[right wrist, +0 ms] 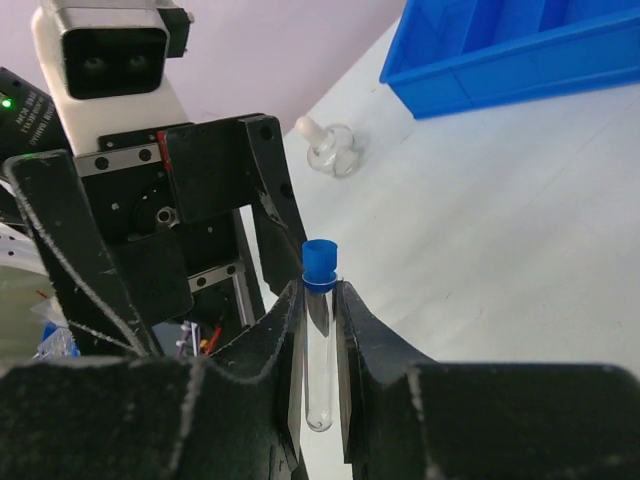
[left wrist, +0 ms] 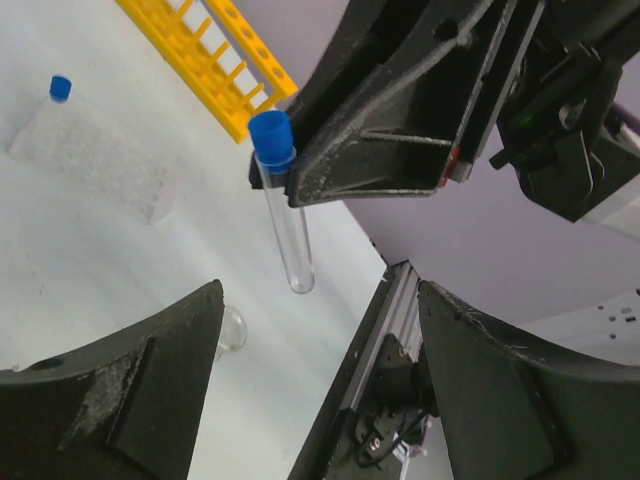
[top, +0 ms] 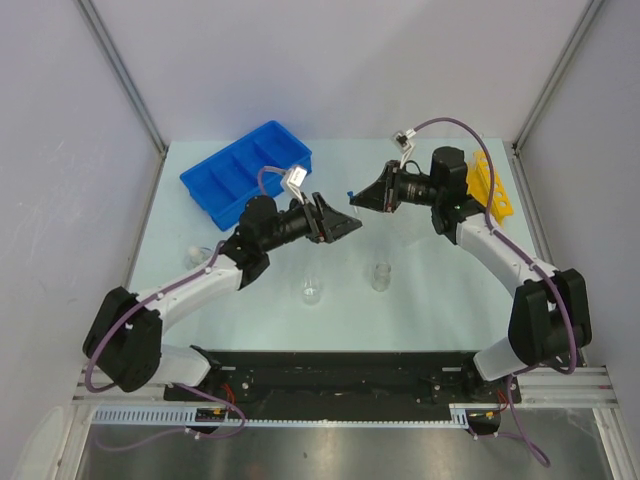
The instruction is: Organize the chemistry lab equipment
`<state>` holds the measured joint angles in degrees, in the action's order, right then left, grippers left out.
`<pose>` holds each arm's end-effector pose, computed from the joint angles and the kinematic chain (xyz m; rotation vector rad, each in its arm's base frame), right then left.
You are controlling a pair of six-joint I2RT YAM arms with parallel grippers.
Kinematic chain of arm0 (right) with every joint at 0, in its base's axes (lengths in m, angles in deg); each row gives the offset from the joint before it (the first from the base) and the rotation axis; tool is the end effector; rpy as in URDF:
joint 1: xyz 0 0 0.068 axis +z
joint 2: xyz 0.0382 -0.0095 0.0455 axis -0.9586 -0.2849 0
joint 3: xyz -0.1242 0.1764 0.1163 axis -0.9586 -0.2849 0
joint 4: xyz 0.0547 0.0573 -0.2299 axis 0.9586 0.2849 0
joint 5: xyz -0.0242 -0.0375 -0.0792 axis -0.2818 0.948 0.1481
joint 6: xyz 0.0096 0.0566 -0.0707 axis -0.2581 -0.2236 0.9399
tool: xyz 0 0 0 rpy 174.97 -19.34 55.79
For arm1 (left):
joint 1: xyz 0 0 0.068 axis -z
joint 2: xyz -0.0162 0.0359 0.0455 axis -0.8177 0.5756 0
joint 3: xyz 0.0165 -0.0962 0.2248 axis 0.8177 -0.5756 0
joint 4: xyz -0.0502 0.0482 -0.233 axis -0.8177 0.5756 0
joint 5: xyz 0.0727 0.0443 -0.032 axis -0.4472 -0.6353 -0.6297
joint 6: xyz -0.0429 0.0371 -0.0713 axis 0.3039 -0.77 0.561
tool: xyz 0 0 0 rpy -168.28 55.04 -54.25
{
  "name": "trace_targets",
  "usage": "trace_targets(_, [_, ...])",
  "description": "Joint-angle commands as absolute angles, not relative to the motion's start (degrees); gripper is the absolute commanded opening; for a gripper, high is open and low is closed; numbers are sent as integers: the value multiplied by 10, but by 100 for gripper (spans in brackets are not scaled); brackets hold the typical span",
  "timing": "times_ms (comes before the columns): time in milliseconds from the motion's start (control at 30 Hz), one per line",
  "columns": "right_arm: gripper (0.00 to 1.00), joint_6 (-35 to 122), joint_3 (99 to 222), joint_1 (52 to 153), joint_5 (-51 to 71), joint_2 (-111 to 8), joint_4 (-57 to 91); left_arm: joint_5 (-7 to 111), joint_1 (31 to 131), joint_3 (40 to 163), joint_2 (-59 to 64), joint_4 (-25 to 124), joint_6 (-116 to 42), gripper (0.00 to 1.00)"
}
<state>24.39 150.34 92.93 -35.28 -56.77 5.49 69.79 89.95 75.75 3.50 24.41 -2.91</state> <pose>0.3155 0.1810 0.3011 -0.6311 1.7793 1.3671 0.2550 -0.2231 0.2730 0.2247 1.8147 -1.4098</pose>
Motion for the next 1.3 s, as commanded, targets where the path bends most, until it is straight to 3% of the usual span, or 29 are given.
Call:
trace_targets(0, [19, 177, 1490, 918, -371, -527, -33, 660, 911, 810, 63, 208, -8, 80])
trace_targets(300, [19, 162, 1483, 916, -365, -525, -45, 615, 927, 850, 106, 235, -20, 61])
trace_targets(533, [19, 168, 1478, 910, -358, -519, -40, 622, 930, 849, 112, 231, -24, 33])
trace_targets(733, [20, 176, 1473, 907, -350, -517, -37, 643, 929, 835, 92, 233, -68, 18])
trace_targets(833, [23, 191, 1471, 908, -348, -513, -31, 650, 927, 837, 74, 259, -115, 15])
trace_targets(1067, [47, 236, 1470, 908, -366, -508, -16, 668, 903, 844, 22, 393, -291, 14])
trace_targets(1267, [56, 267, 1470, 928, -405, -516, -13, 671, 896, 858, -11, 537, -476, 14])
